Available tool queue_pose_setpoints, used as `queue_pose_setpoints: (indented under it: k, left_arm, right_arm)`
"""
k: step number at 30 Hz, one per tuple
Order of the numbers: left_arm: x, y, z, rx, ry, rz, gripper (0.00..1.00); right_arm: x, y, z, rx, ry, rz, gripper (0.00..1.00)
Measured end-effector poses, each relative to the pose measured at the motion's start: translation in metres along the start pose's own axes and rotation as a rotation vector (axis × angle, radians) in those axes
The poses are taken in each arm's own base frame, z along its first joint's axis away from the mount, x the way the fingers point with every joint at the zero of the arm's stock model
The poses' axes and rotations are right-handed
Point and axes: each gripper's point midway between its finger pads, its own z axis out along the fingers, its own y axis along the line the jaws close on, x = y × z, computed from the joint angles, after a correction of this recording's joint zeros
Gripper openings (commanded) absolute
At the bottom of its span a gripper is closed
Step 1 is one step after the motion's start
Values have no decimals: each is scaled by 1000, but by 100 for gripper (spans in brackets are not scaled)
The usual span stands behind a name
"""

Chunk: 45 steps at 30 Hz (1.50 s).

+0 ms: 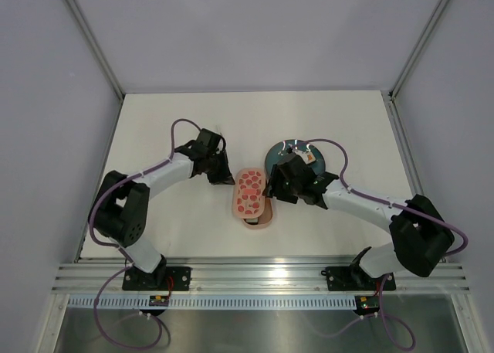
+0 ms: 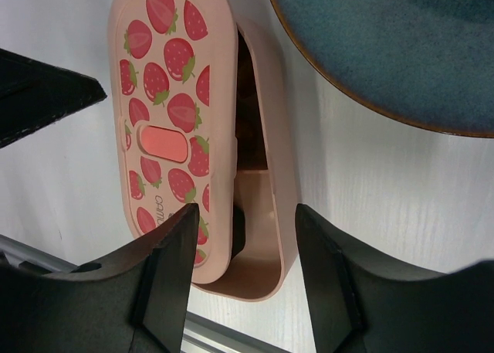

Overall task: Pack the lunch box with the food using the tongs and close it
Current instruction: Close the box lid on the packing box.

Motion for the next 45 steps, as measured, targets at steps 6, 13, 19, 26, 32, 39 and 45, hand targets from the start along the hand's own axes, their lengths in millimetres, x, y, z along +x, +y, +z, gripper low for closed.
queue_pose_setpoints:
  k: [6,13,19,26,32,39,45]
  left_arm:
    - [3,-8,-12,28,-14,-2,0]
    - [5,-3,-23,-5,-32,-8,0]
    - [2,18,-18,-82,-39,-15,0]
    - [14,44,16,-170,46,-35,0]
    - [11,38,20,-163,45,-14,0]
    - [9,21,21,-133,35,33,0]
    - [16,18,25,-134,52,54,0]
  right_arm:
    - [-2,1,6,-17,12,26,60]
    - [-4,1,11,-21,17,42,60]
    - [-12,1,5,-26,-6,55,60]
    - [-31,-17,2,16,-48,110,46]
    - [-20,-33,18,100,12,115,3]
    - [-24,-29,37,134,45,107,0]
    - [-22,-26,44,129,67,104,0]
